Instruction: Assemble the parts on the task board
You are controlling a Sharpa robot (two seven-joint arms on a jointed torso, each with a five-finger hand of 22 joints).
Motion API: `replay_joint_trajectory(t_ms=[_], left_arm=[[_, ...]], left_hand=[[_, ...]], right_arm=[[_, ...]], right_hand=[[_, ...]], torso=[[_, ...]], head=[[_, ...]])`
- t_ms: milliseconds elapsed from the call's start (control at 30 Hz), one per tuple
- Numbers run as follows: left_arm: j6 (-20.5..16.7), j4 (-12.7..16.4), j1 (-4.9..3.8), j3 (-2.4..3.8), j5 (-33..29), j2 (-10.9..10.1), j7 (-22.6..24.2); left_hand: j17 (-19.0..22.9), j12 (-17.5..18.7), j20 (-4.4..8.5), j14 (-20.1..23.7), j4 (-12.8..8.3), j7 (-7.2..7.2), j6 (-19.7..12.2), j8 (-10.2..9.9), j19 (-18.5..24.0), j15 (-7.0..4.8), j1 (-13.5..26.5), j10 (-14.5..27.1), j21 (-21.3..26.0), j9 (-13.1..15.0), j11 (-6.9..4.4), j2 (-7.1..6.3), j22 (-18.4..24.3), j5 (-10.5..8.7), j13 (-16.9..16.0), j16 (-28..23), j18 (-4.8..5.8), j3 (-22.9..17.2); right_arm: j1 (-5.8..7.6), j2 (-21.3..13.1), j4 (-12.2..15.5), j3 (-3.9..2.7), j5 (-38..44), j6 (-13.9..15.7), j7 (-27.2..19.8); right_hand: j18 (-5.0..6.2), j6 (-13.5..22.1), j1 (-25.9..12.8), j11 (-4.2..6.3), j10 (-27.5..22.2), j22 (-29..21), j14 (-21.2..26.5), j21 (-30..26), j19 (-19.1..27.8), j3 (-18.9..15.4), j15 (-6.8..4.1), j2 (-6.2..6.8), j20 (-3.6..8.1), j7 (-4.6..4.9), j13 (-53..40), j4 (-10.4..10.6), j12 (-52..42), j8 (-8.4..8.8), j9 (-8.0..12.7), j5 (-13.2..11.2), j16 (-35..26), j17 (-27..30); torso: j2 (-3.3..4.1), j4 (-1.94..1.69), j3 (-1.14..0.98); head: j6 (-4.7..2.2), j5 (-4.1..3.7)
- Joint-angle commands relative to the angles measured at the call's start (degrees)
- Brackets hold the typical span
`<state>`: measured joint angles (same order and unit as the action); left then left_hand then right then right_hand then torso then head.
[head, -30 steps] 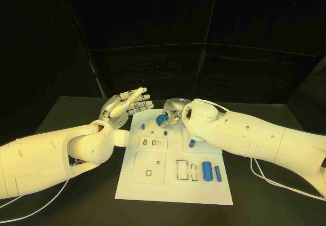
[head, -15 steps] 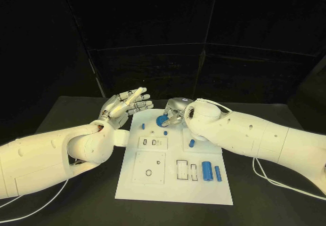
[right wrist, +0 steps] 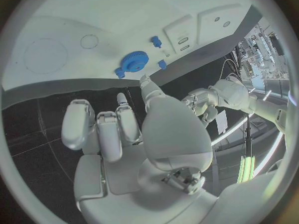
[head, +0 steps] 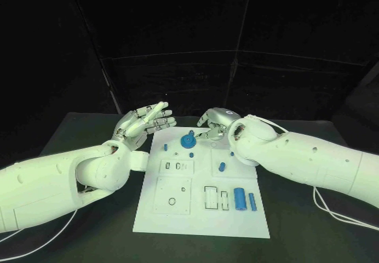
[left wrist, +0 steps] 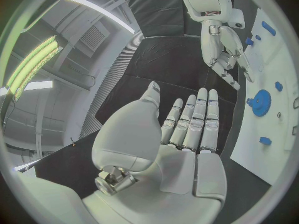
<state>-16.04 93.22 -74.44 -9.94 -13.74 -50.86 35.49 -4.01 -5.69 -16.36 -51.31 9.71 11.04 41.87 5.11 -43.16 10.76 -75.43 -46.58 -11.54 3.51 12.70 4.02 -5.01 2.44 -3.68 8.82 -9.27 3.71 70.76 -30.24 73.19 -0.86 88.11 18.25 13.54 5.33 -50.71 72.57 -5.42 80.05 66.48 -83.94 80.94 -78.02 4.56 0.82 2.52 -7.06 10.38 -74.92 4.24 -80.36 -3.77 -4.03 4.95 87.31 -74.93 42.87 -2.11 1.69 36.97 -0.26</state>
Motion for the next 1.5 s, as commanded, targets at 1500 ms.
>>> replay_joint_trajectory(t_ms=[1500], left_arm=[[1.1, -2.3, 0.26, 0.02, 0.4, 0.0, 0.2]], left_hand=[[0.1, 0.3, -0.03, -0.2, -0.4, 4.55, -0.1, -0.3, -0.5, 0.06, 0.0, -0.1, 0.2, -0.1, 0.46, 0.71, 0.1, 0.21, 0.0, -0.2, -0.56, 0.0]], right_arm=[[-7.35, -14.5, -6.8, 0.02, -24.4, 2.7, -23.5]], right_hand=[[-0.44, -0.8, 5.6, 0.38, -1.3, -2.1, -4.3, -0.8, 1.1, -2.6, -0.22, 0.01, 0.34, -0.27, 0.0, -3.6, 1.6, -0.03, 0.1, 7.5, -0.4, -6.6]], torso=[[-0.40, 1.43, -0.43]], head=[[-0.46, -2.50]])
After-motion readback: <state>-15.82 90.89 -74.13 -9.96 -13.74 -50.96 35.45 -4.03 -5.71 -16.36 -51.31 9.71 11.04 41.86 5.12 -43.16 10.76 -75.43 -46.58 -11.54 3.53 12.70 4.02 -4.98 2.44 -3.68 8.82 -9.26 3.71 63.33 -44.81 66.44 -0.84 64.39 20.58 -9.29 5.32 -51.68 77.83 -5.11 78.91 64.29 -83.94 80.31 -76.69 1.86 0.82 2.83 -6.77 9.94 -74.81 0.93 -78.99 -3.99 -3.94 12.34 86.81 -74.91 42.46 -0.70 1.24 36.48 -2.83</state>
